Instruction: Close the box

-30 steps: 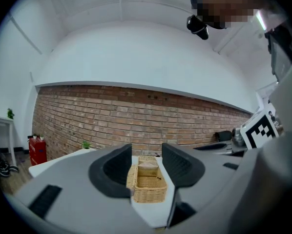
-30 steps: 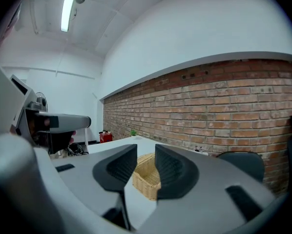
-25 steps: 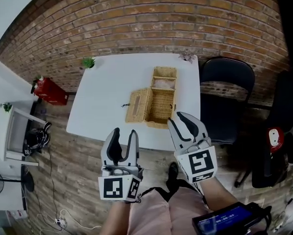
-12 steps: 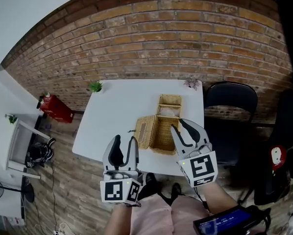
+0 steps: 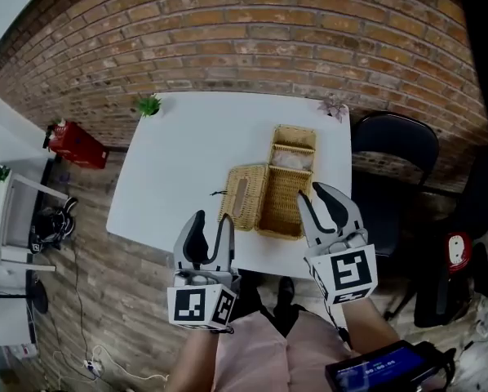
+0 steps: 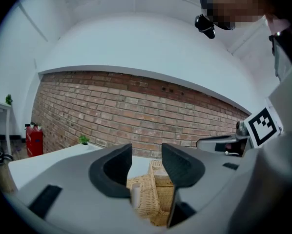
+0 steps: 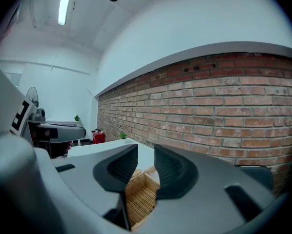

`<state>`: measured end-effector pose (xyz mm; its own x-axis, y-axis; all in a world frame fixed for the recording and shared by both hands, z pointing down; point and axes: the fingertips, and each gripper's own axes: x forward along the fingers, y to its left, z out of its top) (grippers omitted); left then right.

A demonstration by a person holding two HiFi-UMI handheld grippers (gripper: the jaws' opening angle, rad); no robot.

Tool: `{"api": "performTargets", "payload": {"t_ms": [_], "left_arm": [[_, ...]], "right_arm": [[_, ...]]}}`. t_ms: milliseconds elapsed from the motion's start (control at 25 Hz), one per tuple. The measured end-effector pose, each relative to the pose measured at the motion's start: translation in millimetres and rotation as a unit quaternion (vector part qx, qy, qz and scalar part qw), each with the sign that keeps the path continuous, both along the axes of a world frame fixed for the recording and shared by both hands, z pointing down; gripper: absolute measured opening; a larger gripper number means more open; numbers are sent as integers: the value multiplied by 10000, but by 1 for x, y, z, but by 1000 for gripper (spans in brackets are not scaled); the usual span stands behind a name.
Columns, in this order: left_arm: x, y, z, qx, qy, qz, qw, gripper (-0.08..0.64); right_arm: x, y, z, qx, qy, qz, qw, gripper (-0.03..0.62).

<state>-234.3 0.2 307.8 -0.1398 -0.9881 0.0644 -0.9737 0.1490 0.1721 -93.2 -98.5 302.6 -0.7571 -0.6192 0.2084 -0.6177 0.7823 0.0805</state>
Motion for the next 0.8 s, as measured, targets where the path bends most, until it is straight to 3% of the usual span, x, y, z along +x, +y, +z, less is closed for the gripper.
{"api": "performTargets", "payload": {"t_ms": [280,520,600,800], "left_arm": [[6,11,68,-565,771,52,9954,198],[14,20,126,-899,1586,42,9832,198],[14,24,144,-956,2249,-52,9697,198],[4,30,165,-632,4004,-284,9137,198]], "right_arm": [[-9,15,36,-357,281,-164,9988,104],[-13,33,74,-584,496,-260,9967,104],[-11,37,86,-596,602,-260,9961,104],[-9,39,95,-631,716,-259,9951,104]]}}
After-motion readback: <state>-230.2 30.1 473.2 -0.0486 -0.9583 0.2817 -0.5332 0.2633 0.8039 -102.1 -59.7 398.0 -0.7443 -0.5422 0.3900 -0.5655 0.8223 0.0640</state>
